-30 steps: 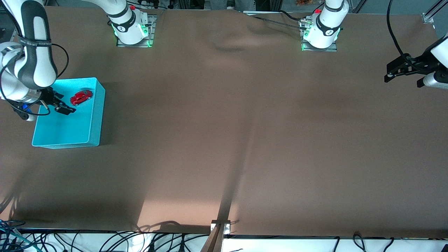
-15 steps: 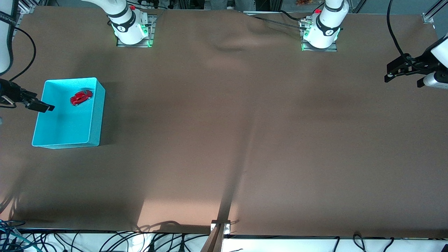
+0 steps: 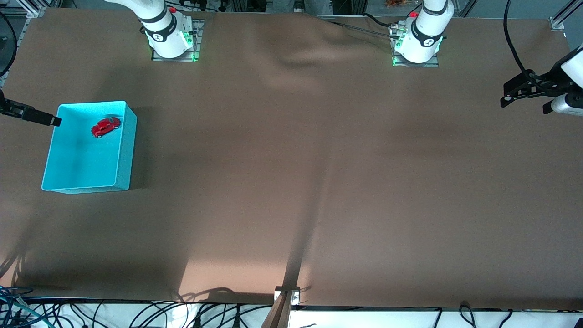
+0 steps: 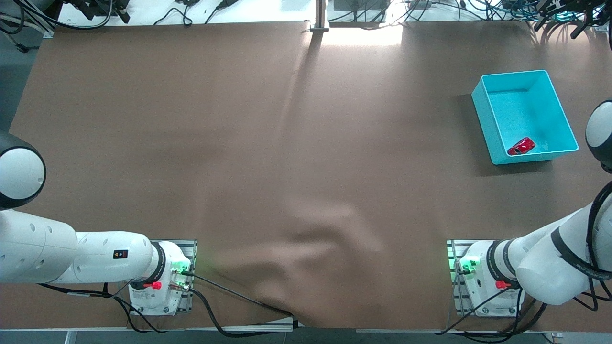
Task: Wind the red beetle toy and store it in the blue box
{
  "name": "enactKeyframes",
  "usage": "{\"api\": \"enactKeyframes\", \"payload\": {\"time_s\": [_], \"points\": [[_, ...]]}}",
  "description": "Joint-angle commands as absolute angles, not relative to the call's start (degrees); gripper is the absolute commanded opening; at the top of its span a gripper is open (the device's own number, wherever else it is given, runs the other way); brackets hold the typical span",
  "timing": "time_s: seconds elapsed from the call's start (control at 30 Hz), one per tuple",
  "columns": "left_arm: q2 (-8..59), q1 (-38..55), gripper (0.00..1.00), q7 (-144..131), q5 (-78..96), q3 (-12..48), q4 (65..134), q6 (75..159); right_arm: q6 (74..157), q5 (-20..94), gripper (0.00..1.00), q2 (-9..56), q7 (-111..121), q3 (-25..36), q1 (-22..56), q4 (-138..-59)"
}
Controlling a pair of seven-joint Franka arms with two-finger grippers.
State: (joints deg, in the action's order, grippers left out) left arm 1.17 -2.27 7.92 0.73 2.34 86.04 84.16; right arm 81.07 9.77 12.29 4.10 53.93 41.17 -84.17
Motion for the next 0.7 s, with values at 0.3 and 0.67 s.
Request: {"api": "enactKeyframes", "payload": {"time_s": [0.3, 0.67], "points": [[1.58, -3.16, 1.0, 8.09, 1.76, 2.37, 84.73, 82.88, 83.06, 7.21, 1.0, 11.86, 6.24, 53.88, 47.02, -84.73], [1.67, -3.25, 1.0, 8.17, 1.76, 2.46, 84.81, 82.88, 82.97, 6.68, 1.0, 11.95, 6.33, 54.14, 47.11, -84.55]]}}
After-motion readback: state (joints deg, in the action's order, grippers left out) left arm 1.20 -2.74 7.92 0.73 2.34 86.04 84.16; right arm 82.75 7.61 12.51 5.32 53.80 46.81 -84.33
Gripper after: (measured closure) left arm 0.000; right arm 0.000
